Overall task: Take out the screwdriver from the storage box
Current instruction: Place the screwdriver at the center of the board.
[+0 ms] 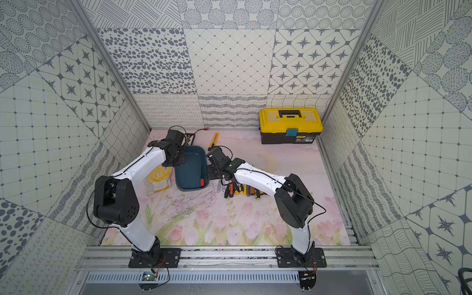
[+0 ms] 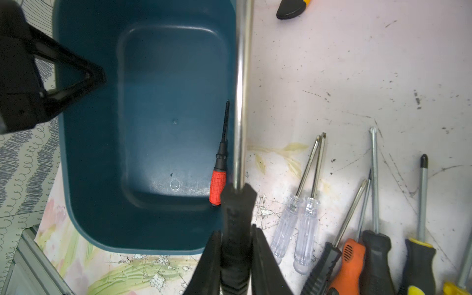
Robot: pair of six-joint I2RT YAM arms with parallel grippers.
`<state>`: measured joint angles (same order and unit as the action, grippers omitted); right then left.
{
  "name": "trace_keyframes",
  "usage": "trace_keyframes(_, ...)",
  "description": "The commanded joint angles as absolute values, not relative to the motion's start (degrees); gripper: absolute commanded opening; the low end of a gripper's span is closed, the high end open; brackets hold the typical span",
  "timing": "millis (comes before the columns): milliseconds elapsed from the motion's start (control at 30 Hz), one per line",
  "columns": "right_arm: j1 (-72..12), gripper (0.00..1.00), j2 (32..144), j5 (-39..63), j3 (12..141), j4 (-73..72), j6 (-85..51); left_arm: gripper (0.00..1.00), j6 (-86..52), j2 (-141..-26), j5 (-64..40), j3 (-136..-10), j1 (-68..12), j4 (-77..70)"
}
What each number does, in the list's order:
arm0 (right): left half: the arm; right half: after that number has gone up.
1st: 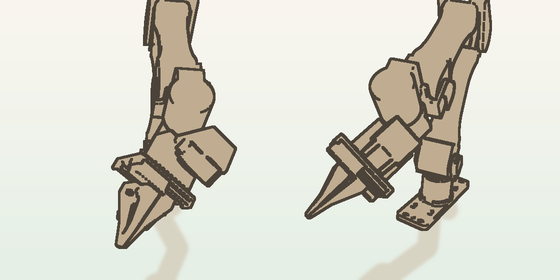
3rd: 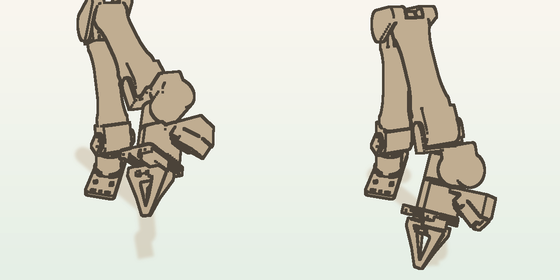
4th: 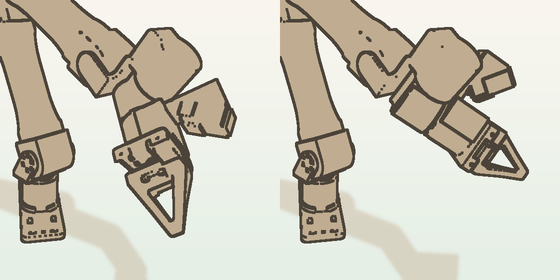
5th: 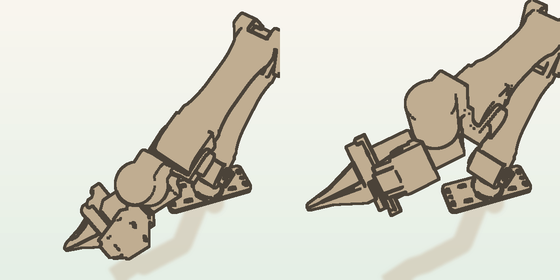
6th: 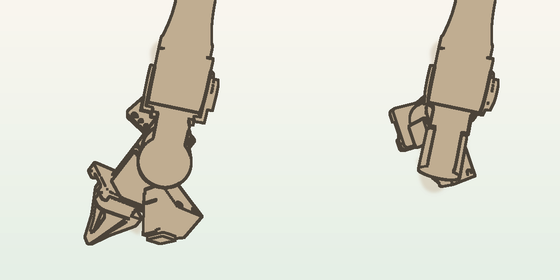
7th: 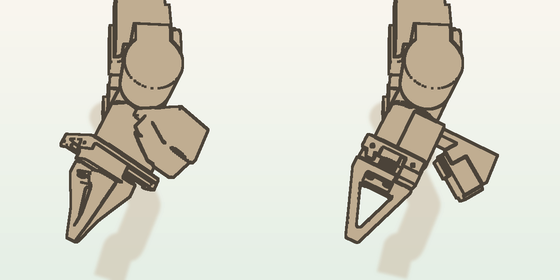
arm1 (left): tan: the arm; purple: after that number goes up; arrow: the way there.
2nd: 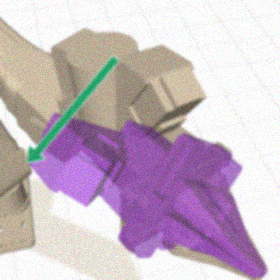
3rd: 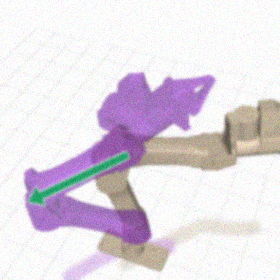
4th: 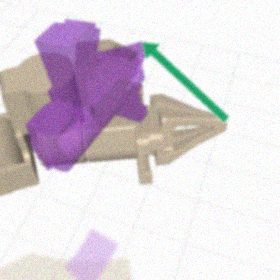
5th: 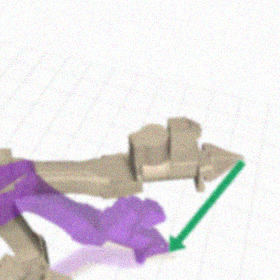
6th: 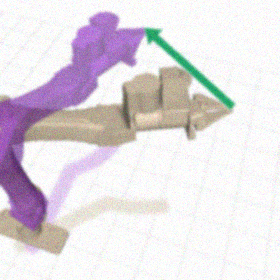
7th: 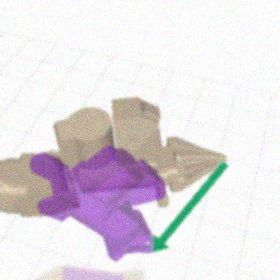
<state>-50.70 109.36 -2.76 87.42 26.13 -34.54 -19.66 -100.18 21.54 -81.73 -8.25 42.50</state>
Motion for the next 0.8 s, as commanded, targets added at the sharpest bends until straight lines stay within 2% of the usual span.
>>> trace_keyframes(0,-50.71,0.00,112.06,-0.62,88.17,24.24,-35.56,0.00,-19.41,-98.84,24.08,-82.64,-6.97,43.29)
trace_keyframes(267,-50.71,0.00,120.11,4.52,94.61,29.35,-36.10,0.00,-19.69,-98.88,23.40,-82.62,-6.59,43.24)
trace_keyframes(767,-50.80,0.00,126.47,2.74,99.69,36.65,-37.46,0.00,-19.79,-99.01,22.57,-82.61,-6.59,43.09)
